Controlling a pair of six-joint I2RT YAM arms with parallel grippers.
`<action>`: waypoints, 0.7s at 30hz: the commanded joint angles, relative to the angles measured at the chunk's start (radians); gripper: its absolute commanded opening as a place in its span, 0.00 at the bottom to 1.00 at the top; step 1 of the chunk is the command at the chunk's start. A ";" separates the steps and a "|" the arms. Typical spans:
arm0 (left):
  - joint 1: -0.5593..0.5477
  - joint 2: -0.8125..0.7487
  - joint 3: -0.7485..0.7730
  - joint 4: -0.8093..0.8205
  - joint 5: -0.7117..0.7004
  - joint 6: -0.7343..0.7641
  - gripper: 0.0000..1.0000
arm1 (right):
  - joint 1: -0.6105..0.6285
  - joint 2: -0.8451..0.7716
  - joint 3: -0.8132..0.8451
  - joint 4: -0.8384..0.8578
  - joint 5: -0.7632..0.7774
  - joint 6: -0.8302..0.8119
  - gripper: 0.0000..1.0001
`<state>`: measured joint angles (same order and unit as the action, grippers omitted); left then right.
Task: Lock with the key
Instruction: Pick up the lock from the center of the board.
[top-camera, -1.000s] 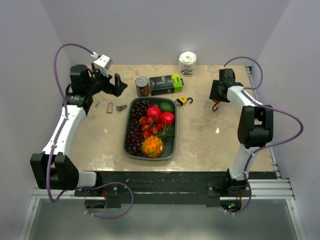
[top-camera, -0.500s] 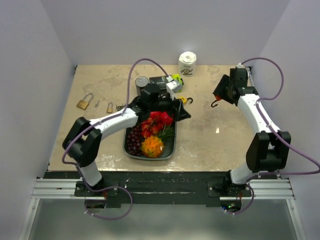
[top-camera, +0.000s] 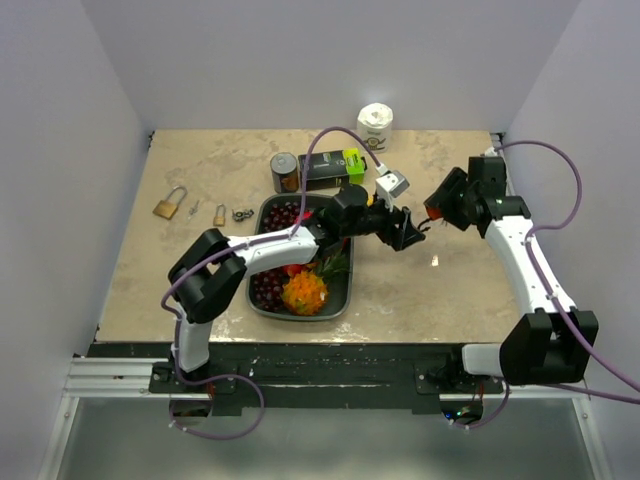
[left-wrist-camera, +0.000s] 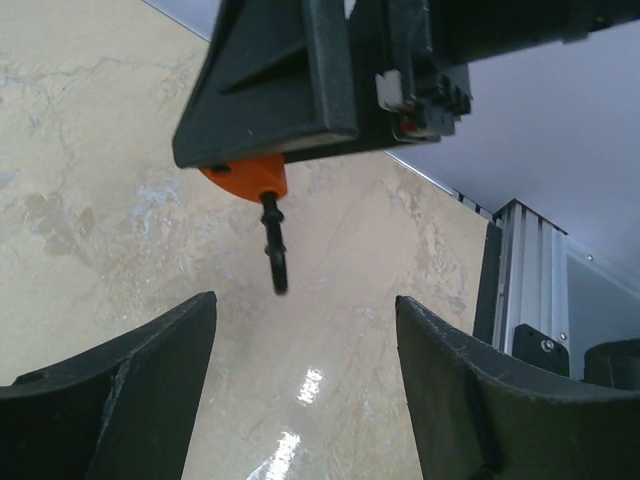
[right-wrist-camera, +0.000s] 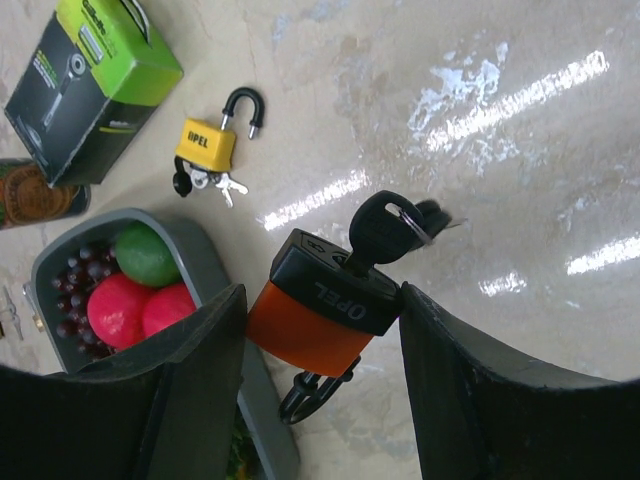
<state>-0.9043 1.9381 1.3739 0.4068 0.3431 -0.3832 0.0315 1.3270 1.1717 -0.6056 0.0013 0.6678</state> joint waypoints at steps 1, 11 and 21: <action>-0.011 0.035 0.051 0.063 -0.070 0.021 0.74 | -0.002 -0.063 -0.015 0.017 -0.038 0.039 0.00; -0.050 0.082 0.103 0.041 -0.104 0.047 0.65 | -0.002 -0.081 -0.035 0.026 -0.072 0.036 0.00; -0.056 0.096 0.106 0.029 -0.144 0.061 0.31 | -0.001 -0.081 -0.030 0.018 -0.087 0.032 0.00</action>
<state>-0.9585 2.0300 1.4384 0.3859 0.2455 -0.3538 0.0315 1.2816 1.1316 -0.6216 -0.0608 0.6819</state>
